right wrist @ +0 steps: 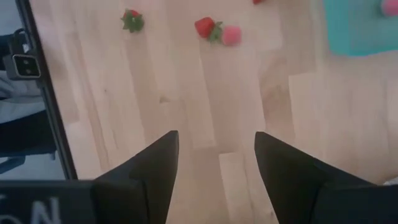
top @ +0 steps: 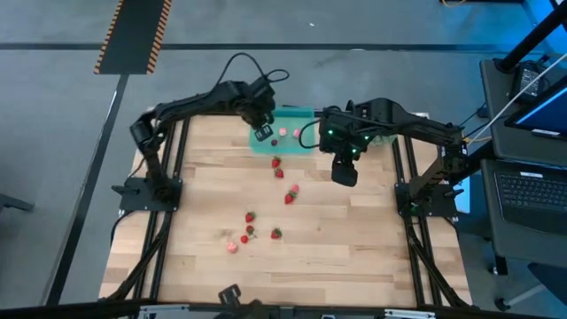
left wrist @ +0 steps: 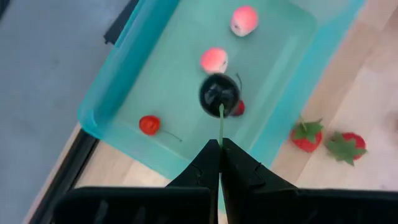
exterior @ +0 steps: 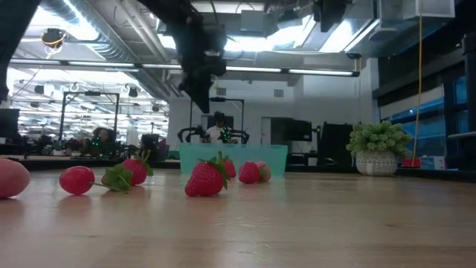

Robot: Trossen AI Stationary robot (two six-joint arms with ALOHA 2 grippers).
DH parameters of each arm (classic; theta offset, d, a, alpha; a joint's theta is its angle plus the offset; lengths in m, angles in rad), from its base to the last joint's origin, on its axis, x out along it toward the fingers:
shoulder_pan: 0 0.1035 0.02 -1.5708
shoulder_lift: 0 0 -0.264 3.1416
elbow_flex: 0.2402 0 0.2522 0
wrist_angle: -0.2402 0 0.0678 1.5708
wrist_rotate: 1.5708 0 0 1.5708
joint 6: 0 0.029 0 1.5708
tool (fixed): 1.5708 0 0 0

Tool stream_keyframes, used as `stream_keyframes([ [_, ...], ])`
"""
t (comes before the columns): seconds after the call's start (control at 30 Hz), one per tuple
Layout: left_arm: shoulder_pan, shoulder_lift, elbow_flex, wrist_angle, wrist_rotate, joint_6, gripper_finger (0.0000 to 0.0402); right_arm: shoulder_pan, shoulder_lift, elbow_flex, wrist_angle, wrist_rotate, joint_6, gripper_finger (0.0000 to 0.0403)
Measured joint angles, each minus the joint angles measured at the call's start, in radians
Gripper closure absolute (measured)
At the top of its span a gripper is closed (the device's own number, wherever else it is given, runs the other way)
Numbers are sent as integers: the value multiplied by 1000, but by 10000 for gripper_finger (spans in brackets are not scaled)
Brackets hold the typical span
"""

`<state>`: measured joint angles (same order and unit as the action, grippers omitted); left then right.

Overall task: Pick and placing Produce into tupperware
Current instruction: Put the black cherry into the green container

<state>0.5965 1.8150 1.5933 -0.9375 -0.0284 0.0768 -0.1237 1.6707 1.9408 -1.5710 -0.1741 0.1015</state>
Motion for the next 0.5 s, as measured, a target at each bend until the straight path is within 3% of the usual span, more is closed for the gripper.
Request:
stream_keyframes([
  [0.3, 42, 219, 137, -113, 6, -69, 401, 55, 0, 0, 0, 0, -6, 189],
  [0.5, 50, 289, 191, -155, 24, -109, 401, 83, 0, 0, 0, -1, -32, 189],
])
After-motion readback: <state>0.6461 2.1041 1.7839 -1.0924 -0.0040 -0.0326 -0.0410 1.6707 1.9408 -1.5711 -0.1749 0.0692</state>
